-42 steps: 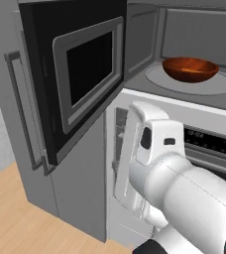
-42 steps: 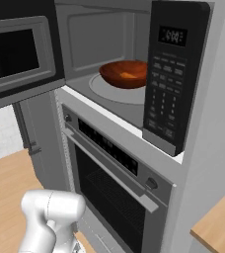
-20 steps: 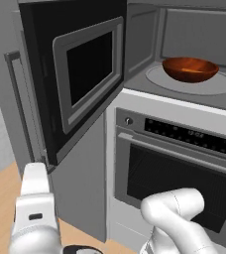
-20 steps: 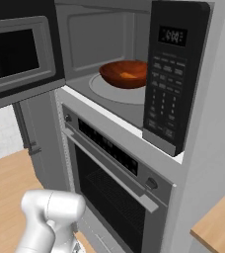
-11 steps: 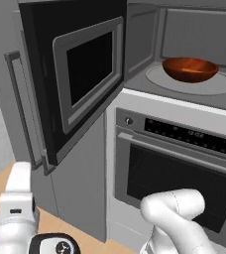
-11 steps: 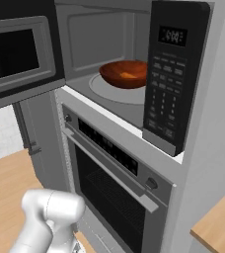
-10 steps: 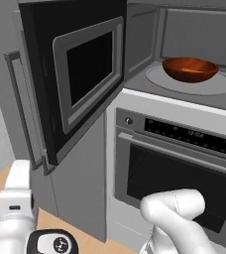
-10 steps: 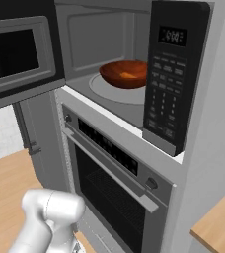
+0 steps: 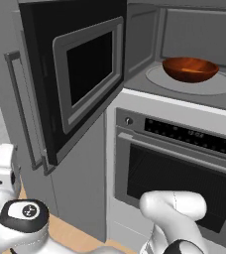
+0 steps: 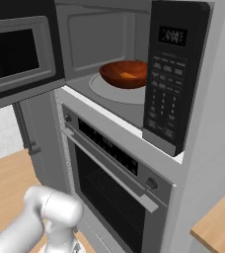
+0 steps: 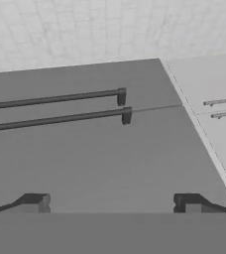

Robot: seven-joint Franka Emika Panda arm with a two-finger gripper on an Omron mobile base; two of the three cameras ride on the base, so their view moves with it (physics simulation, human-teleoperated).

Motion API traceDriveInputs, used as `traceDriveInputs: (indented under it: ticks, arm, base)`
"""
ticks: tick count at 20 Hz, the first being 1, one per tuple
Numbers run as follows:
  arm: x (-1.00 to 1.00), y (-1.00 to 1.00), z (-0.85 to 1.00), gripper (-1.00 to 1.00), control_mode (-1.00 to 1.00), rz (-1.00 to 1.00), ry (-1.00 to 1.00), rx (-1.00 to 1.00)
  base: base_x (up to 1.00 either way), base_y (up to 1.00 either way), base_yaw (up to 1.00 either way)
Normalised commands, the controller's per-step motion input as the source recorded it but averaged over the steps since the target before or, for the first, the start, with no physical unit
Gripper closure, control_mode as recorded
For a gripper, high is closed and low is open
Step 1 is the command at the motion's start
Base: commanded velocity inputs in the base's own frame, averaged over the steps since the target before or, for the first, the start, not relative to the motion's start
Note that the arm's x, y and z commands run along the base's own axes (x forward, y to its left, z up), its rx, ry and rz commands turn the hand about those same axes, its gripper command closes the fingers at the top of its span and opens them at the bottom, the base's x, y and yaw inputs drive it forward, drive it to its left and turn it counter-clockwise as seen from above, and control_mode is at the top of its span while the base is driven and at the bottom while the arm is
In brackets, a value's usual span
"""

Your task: Pick the carrot from the sink and place it in the bowl. Then pick the bowl and place it in the microwave. Then close the microwave door and press the start button.

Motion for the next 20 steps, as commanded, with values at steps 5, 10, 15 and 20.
traceDriveInputs:
  ticks: [5,10,15,20]
  arm:
    - [0.42,0.08,-0.01,-1.0,-1.0,-0.08,0.0,0.0]
    - [0.39,-0.12,0.0,-1.0,-1.0,-0.03,-0.02,0.02]
    - [0.43,-0.22,0.01,-1.0,-1.0,0.0,-0.08,0.06]
    - [0.02,-0.42,0.22,-1.0,-1.0,0.0,-0.29,0.13]
  base:
    - [0.0,0.0,0.0]
    - [0.0,0.0,0.0]
    - [0.0,0.0,0.0]
    - [0.0,0.0,0.0]
